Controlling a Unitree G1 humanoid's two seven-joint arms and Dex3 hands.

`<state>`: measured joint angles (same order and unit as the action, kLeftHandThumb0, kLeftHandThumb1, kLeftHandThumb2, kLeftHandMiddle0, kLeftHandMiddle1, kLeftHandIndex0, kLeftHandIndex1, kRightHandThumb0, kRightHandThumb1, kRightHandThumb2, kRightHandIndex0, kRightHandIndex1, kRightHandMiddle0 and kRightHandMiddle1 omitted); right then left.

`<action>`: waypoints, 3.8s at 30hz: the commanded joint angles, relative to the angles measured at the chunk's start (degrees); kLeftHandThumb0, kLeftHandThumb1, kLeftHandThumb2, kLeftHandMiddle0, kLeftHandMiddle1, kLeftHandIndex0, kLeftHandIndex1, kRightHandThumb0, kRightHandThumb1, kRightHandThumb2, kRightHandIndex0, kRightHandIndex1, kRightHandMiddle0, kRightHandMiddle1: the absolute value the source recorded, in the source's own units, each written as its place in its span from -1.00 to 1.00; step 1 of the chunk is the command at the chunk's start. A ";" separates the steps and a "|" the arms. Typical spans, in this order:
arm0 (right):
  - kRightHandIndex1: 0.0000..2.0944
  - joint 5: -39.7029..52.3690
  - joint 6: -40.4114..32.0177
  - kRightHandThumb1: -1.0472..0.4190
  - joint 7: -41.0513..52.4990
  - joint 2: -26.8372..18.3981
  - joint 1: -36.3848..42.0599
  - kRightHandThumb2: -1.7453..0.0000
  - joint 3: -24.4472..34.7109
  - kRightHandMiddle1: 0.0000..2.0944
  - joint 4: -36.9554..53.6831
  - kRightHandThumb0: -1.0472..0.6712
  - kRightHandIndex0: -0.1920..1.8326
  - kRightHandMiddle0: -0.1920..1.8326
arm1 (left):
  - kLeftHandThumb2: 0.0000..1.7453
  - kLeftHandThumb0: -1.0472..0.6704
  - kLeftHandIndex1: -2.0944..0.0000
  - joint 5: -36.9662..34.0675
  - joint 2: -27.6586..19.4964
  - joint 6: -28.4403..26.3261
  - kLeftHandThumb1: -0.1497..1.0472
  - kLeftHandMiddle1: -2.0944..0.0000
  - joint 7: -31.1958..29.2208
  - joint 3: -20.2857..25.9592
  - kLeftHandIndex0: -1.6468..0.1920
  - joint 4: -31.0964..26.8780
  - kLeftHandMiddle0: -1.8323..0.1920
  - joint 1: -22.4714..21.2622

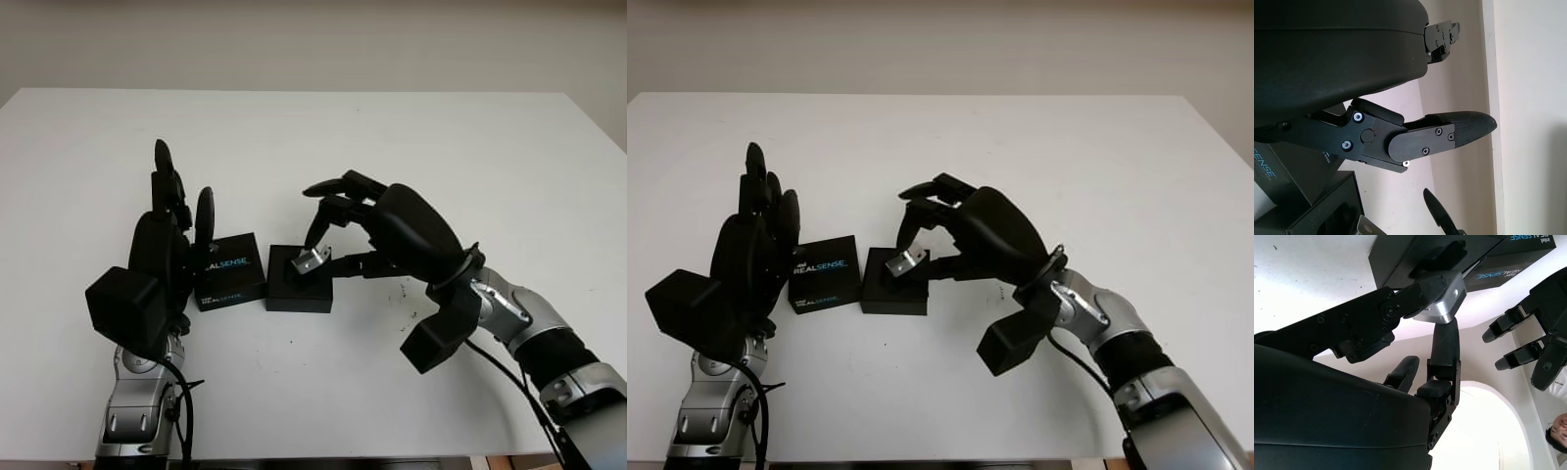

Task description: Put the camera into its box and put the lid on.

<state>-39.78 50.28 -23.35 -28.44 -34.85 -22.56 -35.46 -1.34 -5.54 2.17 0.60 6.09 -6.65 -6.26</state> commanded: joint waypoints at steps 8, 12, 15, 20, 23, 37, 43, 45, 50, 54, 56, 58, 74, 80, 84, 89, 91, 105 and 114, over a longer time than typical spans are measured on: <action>-0.24 -5.50 1.38 -0.77 -5.90 1.14 -0.85 0.95 0.02 0.35 -2.57 -0.16 -0.55 -0.30 | -0.34 -0.61 1.00 0.29 0.18 0.20 1.00 1.00 0.32 0.00 1.00 -0.72 1.00 0.17; -0.19 -8.81 1.57 -0.76 -9.82 1.65 -1.70 0.94 -0.91 0.34 -4.18 -0.16 -0.56 -0.28 | -0.33 -0.62 1.00 0.41 0.14 0.27 1.00 1.00 0.39 -0.02 1.00 -0.57 1.00 0.08; -0.14 -10.50 1.50 -0.76 -12.41 2.20 -2.32 0.94 -1.72 0.34 -5.13 -0.17 -0.59 -0.28 | -0.33 -0.61 1.00 0.34 -0.07 0.26 1.00 1.00 0.10 -0.01 1.00 -0.55 1.00 0.02; -0.10 -11.92 1.38 -0.76 -14.45 2.62 -3.09 0.94 -2.71 0.34 -6.07 -0.16 -0.62 -0.30 | -0.33 -0.61 1.00 0.25 -0.05 0.26 1.00 1.00 0.07 0.08 1.00 -0.53 1.00 0.05; -0.09 -12.64 1.36 -0.76 -15.77 2.68 -3.53 0.94 -3.34 0.34 -6.60 -0.17 -0.63 -0.30 | -0.34 -0.61 1.00 0.32 0.09 0.35 1.00 1.00 0.25 0.09 1.00 -0.42 1.00 0.04; -0.04 -13.88 1.42 -0.77 -20.15 2.95 -4.98 0.94 -4.73 0.36 -8.05 -0.17 -0.66 -0.30 | -0.33 -0.62 1.00 0.26 -0.01 0.59 1.00 1.00 0.08 0.10 1.00 0.15 1.00 -0.16; -0.04 -13.72 1.20 -0.77 -20.18 3.00 -5.14 0.94 -5.13 0.37 -8.41 -0.17 -0.66 -0.31 | -0.33 -0.62 1.00 0.56 -0.03 0.80 1.00 1.00 0.21 0.02 1.00 0.34 1.00 -0.18; -0.04 -13.86 0.93 -0.77 -20.32 2.96 -5.18 0.94 -5.29 0.36 -8.51 -0.17 -0.66 -0.31 | -0.33 -0.62 1.00 0.41 0.03 0.68 1.00 1.00 0.14 0.02 1.00 0.32 1.00 -0.17; -0.04 -14.13 0.71 -0.76 -20.94 3.07 -5.27 0.94 -5.56 0.35 -8.96 -0.17 -0.65 -0.29 | -0.34 -0.61 1.00 0.13 0.06 0.76 1.00 1.00 -0.02 0.06 1.00 0.33 1.00 -0.17; -0.05 -14.29 0.71 -0.75 -21.25 3.22 -5.36 0.94 -5.99 0.34 -9.54 -0.17 -0.64 -0.28 | -0.33 -0.61 1.00 0.44 0.09 1.17 1.00 1.00 0.26 0.07 1.00 0.68 1.00 -0.27; -0.05 -14.76 0.63 -0.75 -21.96 3.24 -5.51 0.94 -6.36 0.34 -9.92 -0.17 -0.64 -0.28 | -0.33 -0.62 1.00 0.32 0.12 1.15 1.00 1.00 0.19 0.07 1.00 0.66 1.00 -0.25; -0.05 -15.01 0.40 -0.75 -22.15 3.20 -5.61 0.94 -6.61 0.33 -10.15 -0.17 -0.64 -0.28 | -0.33 -0.61 1.00 0.30 0.08 1.11 1.00 1.00 0.10 0.02 1.00 0.60 1.00 -0.21; -0.07 -14.69 0.40 -0.77 -21.68 3.45 -5.88 0.94 -7.20 0.32 -11.97 -0.17 -0.64 -0.29 | -0.34 -0.62 1.00 0.46 0.43 0.97 1.00 1.00 0.49 -0.43 1.00 0.54 1.00 -0.12; -0.09 -15.02 0.18 -0.77 -21.56 3.78 -6.15 0.94 -7.43 0.32 -12.21 -0.17 -0.64 -0.29 | -0.34 -0.63 1.00 0.96 0.42 1.19 1.00 1.00 0.88 -0.56 1.00 0.88 1.00 -0.21; -0.09 -15.35 0.16 -0.77 -21.94 3.96 -6.48 0.94 -7.94 0.31 -12.53 -0.17 -0.64 -0.28 | -0.34 -0.63 1.00 1.00 0.43 1.25 1.00 1.00 0.79 -0.58 1.00 0.83 1.00 -0.17; -0.09 -14.75 -0.21 -0.77 -20.27 4.05 -6.39 0.94 -8.22 0.30 -11.82 -0.18 -0.66 -0.29 | -0.34 -0.62 1.00 0.93 0.62 1.11 1.00 1.00 0.86 -0.60 1.00 0.71 1.00 -0.15; -0.11 -14.53 -0.71 -0.78 -18.53 3.97 -6.28 0.93 -8.29 0.26 -11.20 -0.18 -0.66 -0.31 | -0.34 -0.62 1.00 0.97 0.70 1.10 1.00 1.00 0.90 -0.59 1.00 0.73 1.00 -0.18; -0.97 -6.99 -12.22 -0.98 16.67 -5.13 -0.28 0.87 -3.81 -0.81 13.29 0.13 -0.97 -0.77 | -0.35 -0.63 1.00 1.87 1.17 1.09 1.00 1.00 1.73 -0.60 1.00 0.58 1.00 -0.18; -1.00 -1.50 -17.54 -0.98 31.99 -9.12 3.39 0.89 1.91 -0.88 25.97 0.07 -1.00 -0.82 | -0.35 -0.61 1.00 1.84 1.32 1.31 1.00 1.00 2.09 -0.50 1.00 0.60 1.00 -0.20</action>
<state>-42.06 33.22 7.80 -36.57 -31.95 -21.77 -11.30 0.11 -4.35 2.99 2.42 5.65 -5.90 -6.29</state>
